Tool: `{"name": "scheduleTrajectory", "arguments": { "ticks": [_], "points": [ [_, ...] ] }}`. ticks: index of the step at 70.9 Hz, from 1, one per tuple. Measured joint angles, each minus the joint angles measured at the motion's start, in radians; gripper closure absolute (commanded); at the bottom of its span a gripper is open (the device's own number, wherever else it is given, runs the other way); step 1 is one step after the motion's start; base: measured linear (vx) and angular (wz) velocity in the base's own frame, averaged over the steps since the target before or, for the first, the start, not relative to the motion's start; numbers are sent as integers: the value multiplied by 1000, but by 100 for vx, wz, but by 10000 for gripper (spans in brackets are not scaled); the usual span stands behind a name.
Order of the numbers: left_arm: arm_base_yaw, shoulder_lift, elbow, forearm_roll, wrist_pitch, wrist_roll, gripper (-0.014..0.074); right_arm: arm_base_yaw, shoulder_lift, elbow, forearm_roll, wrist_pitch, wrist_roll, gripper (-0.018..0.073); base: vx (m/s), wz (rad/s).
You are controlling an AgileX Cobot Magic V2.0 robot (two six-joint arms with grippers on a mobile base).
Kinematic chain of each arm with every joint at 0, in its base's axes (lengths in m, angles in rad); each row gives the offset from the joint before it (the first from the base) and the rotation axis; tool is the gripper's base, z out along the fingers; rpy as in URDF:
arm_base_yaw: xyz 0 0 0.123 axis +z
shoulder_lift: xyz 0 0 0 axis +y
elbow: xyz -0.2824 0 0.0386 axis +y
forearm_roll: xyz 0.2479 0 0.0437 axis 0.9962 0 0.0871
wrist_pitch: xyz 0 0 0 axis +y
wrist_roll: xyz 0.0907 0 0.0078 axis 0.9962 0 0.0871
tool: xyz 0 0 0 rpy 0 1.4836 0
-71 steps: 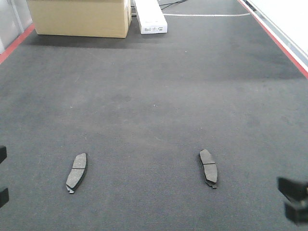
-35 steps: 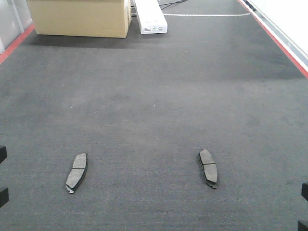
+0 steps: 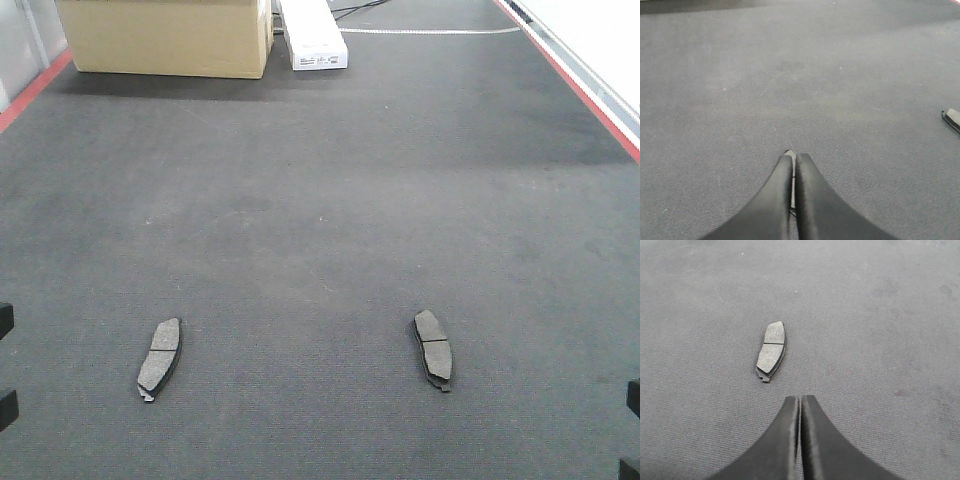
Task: Move and align brake pads A on conveyor
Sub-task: 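Raise both open grippers away from the placed pads, then drive the base back away from the conveyor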
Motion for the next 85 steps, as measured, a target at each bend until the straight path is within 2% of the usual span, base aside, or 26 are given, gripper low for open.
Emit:
{"name": "scheduleTrajectory", "arguments": {
  "ticks": [43, 85],
  "points": [
    [0, 0, 0, 0, 0, 0, 604, 0, 0, 0, 0, -1, 0, 568, -2, -1],
    [0, 0, 0, 0, 0, 0, 604, 0, 0, 0, 0, 0, 0, 568, -28, -9]
  ]
}}
